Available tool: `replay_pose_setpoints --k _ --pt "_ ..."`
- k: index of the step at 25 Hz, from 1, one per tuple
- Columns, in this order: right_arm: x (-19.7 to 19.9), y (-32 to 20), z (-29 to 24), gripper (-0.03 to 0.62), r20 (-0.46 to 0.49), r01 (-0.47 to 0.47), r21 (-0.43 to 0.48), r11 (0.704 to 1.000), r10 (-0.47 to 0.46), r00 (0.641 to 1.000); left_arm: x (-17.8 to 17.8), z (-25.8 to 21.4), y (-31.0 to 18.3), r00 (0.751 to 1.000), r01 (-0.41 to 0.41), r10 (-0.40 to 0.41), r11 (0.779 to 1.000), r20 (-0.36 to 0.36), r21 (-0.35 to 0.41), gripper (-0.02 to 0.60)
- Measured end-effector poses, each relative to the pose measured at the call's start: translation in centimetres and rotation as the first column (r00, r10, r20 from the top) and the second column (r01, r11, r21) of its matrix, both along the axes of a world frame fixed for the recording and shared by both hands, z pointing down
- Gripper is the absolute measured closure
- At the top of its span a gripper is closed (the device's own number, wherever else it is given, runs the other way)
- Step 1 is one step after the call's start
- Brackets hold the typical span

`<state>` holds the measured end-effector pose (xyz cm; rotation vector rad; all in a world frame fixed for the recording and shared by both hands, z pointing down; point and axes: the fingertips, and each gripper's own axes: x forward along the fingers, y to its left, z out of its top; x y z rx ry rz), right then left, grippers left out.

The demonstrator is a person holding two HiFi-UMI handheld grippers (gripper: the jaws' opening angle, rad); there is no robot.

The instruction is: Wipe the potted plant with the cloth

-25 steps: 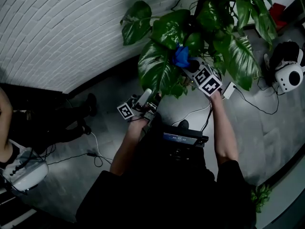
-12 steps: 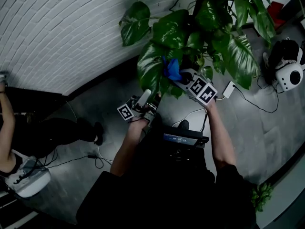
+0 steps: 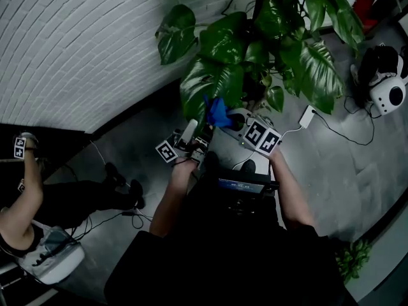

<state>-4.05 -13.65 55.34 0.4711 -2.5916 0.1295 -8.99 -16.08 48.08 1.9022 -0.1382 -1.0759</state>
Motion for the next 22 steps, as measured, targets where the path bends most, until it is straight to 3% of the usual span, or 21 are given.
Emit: replay_pose_setpoints --k 15,18,22 --pt "0.0 4.4 -0.7 0.487 0.115 0.015 -0.042 0.999 -0.01 0.993 -0.6 0.4 -0.1 1.0 0.013 -0.013 1.0 -0.009 -0.007 0.276" --pt "0.9 4.2 -2.3 0.487 0.194 -0.028 -0.025 0.999 0.033 0.98 -0.7 0.4 -0.3 1.0 0.02 -0.02 1.0 -0.012 -0.01 0.275" --pt "3.8 3.4 -5.6 0.487 0.344 -0.151 0.031 0.988 0.131 0.93 -0.5 0.2 -0.4 1.0 0.022 -0.022 1.0 -0.017 -0.007 0.276"
